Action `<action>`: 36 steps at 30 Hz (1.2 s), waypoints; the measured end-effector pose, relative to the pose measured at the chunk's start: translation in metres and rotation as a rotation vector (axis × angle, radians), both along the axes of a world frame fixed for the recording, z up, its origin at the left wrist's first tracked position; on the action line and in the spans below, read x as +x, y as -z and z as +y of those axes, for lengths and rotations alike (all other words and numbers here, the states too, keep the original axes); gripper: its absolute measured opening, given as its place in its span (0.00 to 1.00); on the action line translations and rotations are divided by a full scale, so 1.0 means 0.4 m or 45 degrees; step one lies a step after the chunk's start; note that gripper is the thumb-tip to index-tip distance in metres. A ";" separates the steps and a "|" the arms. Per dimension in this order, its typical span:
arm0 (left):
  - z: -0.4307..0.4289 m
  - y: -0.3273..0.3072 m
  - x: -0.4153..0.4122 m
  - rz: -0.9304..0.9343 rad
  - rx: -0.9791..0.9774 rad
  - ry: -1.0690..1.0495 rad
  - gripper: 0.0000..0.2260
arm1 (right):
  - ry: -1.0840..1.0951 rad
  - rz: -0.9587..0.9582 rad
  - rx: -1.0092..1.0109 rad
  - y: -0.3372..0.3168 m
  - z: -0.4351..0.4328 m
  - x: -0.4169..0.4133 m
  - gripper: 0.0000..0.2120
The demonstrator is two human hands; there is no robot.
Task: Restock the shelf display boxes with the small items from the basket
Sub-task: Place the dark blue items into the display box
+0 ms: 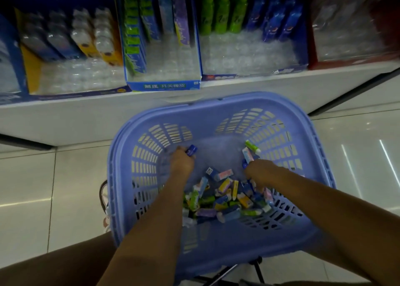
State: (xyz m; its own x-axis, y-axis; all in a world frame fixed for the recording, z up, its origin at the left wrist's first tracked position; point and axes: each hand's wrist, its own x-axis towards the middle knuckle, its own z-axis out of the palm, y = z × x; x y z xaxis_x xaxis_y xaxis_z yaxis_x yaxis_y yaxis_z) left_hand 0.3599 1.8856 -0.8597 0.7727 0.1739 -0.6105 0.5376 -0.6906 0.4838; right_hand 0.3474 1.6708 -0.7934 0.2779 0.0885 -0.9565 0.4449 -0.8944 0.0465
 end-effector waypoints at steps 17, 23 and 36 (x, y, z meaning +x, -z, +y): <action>-0.021 -0.346 -0.015 0.120 -0.933 -0.188 0.10 | 1.934 0.111 1.404 -0.213 0.001 0.058 0.04; 0.036 -0.502 -0.032 -0.147 -1.122 -0.363 0.12 | 1.792 -0.122 1.815 -0.351 0.107 0.047 0.07; 0.209 -0.719 -0.021 -0.471 -1.084 -0.541 0.07 | 1.088 -0.935 2.126 -0.512 0.348 0.064 0.09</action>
